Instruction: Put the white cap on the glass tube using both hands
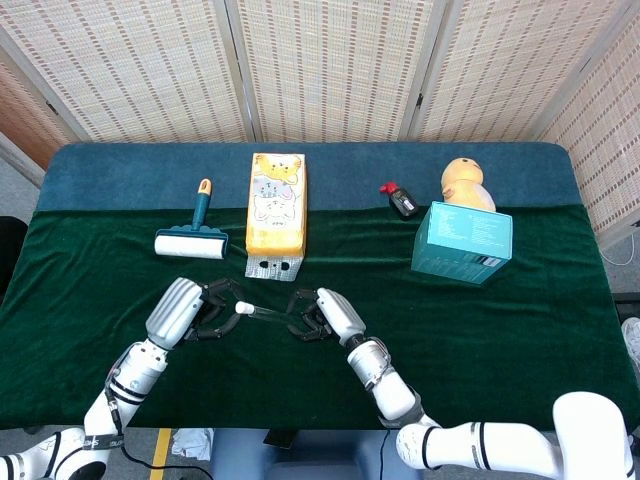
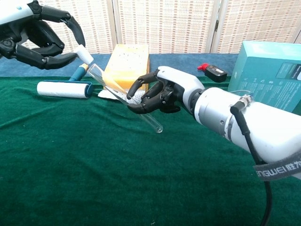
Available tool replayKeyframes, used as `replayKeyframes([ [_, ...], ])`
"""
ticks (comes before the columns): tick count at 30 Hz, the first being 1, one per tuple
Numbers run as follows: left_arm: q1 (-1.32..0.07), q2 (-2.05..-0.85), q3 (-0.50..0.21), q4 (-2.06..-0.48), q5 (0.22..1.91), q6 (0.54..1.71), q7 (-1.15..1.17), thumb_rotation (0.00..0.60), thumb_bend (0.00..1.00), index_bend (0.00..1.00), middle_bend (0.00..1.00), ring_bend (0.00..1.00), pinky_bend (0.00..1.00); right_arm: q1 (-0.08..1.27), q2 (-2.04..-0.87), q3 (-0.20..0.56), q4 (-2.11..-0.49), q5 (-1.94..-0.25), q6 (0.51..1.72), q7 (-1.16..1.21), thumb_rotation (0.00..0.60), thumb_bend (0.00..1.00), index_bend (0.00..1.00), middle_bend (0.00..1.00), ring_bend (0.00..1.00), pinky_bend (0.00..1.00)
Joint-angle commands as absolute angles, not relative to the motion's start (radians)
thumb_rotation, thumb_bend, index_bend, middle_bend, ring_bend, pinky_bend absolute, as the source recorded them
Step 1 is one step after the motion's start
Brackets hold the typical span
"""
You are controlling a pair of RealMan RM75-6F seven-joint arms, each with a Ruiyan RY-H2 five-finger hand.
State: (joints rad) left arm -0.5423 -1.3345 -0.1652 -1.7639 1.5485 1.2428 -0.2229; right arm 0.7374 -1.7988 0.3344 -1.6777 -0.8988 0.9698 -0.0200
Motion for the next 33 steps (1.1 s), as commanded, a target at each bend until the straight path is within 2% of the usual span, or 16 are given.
replayKeyframes([
  [1,-0.543,-1.335,-0.164,-1.760,1.547,1.244,-0.226,0.600,0.57,0.62,1.00,0.90,0.85,0.738,-1.799,0.334,-1.679,-0.899,0.971,-0.021,0.600,0.89,0.76,0.93,1.00,1.00],
  [33,-0.551,-1.345,-0.146,-1.753,1.547,1.253,-0.231,0.600,0.57,0.62,1.00,0.90,0.85,0.743,-1.806,0.340,-1.680,-0.903,0.979,-0.013,0.600,0.89,0.76,0.93,1.00,1.00],
])
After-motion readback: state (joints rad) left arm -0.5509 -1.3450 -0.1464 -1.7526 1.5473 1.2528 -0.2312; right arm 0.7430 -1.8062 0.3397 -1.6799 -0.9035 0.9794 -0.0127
